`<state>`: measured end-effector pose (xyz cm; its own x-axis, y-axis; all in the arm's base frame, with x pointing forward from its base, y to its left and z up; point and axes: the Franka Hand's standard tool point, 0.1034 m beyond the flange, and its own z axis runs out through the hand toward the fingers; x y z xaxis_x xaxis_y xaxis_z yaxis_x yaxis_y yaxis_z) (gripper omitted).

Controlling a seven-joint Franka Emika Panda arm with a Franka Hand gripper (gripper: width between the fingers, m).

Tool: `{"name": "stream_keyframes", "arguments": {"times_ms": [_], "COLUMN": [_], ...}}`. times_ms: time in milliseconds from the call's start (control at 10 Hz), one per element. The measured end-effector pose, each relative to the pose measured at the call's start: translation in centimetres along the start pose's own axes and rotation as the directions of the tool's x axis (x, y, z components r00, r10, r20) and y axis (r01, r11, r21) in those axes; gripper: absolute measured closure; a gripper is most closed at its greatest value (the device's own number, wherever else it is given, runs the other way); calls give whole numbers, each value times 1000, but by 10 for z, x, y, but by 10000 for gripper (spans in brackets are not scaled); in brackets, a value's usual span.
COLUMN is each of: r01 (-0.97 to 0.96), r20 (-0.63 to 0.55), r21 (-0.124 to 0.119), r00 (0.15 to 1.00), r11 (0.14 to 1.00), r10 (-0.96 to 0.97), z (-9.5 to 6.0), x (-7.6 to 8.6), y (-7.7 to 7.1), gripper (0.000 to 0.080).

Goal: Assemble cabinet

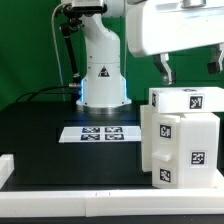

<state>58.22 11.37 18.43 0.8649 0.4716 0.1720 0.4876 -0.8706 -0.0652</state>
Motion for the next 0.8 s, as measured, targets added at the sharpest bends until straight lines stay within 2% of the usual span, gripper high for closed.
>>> {"name": "stream_keyframes", "arguments": {"times_ms": [300, 500, 800], "r01": [174, 428, 680], "r20": [6, 41, 103], "r21": [-5, -25, -24], "r00": [985, 903, 731], "r11": [985, 903, 733], "r10": [-174, -427, -674], "z": [1, 3, 11], "x": [-1, -2, -5], "y": [2, 2, -1], "gripper": [2, 2, 2]}}
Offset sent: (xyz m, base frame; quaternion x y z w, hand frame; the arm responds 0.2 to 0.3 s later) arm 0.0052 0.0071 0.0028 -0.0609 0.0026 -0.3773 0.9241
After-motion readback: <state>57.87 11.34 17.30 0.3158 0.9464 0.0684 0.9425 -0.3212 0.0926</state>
